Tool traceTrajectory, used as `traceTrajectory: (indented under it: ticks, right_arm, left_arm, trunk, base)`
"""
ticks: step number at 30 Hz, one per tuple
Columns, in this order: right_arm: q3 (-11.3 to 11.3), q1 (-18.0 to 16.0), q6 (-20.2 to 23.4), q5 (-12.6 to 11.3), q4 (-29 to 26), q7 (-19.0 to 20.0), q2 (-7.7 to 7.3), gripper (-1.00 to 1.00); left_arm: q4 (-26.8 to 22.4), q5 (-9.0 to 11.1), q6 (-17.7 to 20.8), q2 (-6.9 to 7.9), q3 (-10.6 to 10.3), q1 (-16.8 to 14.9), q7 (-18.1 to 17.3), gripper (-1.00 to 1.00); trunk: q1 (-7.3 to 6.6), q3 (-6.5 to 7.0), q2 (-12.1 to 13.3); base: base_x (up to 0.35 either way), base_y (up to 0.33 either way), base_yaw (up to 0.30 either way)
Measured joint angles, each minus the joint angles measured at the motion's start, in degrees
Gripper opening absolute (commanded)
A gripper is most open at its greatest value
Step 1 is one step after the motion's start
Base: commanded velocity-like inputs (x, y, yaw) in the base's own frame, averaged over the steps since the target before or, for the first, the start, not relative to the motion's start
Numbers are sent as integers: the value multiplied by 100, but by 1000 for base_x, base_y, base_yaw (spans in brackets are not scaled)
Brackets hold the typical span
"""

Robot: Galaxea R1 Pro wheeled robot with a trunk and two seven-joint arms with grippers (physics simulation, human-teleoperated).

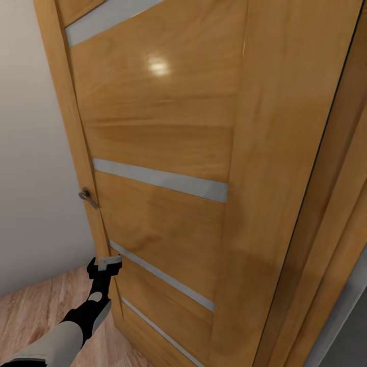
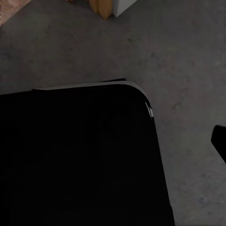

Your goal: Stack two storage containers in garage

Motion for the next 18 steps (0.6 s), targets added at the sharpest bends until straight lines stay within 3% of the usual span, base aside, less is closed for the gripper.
traceTrajectory:
  ticks: [8, 18]
  right_arm:
    - [9, 250, 2, 14, 49, -156, 206, 100]
    - [11, 410, 7, 29, 54, -789, 235, 100]
  left_arm:
    - [2, 39, -15, 2, 34, -1, 19, 100]
    - [2, 33, -16, 1, 31, -1, 20, 100]
  trunk:
    - [0, 59, 0]
    - [0, 134, 0]
  base:
    - [0, 0, -89]
    - [0, 0, -89]
